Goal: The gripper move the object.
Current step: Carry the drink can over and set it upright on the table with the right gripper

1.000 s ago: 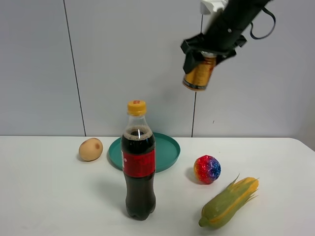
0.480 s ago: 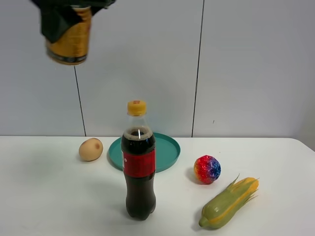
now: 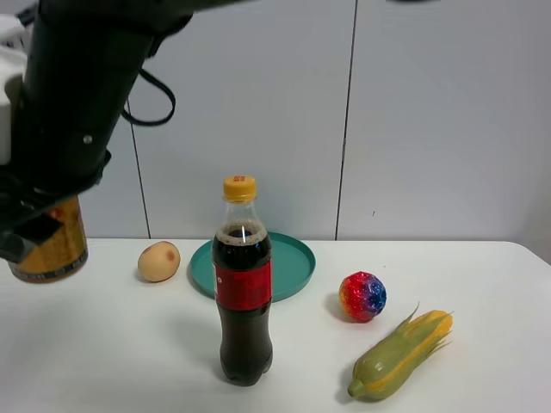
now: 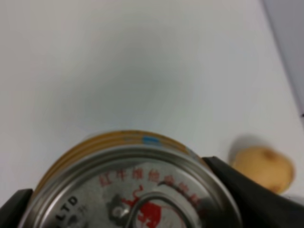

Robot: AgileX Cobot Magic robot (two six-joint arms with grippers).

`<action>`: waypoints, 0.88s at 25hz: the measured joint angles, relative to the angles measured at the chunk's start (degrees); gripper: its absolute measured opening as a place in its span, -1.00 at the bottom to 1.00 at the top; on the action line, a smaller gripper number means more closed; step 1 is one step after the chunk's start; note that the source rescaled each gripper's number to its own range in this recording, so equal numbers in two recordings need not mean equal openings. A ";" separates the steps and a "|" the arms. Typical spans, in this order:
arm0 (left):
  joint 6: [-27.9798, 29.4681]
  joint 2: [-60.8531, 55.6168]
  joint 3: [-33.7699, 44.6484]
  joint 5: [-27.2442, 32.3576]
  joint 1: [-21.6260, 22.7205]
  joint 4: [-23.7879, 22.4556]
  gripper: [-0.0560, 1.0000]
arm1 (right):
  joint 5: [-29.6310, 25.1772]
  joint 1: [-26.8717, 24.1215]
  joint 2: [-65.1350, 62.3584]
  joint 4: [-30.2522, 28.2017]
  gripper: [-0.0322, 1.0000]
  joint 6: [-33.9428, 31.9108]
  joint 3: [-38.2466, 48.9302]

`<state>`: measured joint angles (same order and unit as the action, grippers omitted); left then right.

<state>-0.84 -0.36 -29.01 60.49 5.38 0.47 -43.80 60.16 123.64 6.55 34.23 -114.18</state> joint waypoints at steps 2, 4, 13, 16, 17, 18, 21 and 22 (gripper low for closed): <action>0.00 0.00 0.00 0.00 0.00 0.00 1.00 | 0.12 0.00 2.41 -0.67 -0.94 0.00 0.00; 0.00 0.00 0.00 0.00 0.00 0.00 1.00 | 0.12 0.00 4.50 -1.35 -0.94 0.00 0.00; 0.00 0.00 0.00 0.00 0.00 0.00 1.00 | 4.54 0.00 11.19 -3.71 -0.94 0.56 0.00; 0.00 0.00 0.00 0.00 0.00 0.00 1.00 | 5.02 -0.05 12.92 -3.87 -0.94 0.68 0.00; 0.00 0.00 0.00 0.00 0.00 0.00 1.00 | 5.07 -0.10 13.29 -3.63 -0.94 0.75 0.00; 0.00 0.00 0.00 0.00 0.00 0.00 1.00 | 5.22 -0.26 13.59 -3.17 -0.94 0.94 0.00; 0.00 0.00 0.00 0.00 0.00 0.00 1.00 | 5.93 -0.75 14.33 -2.42 -0.94 1.06 -0.04; 0.00 0.00 0.00 0.00 0.00 0.00 1.00 | 5.99 -0.87 14.55 -2.30 -0.94 1.06 -0.04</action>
<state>-0.84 -0.36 -29.01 60.49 5.38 0.47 -37.81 59.29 138.19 4.25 35.29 -114.23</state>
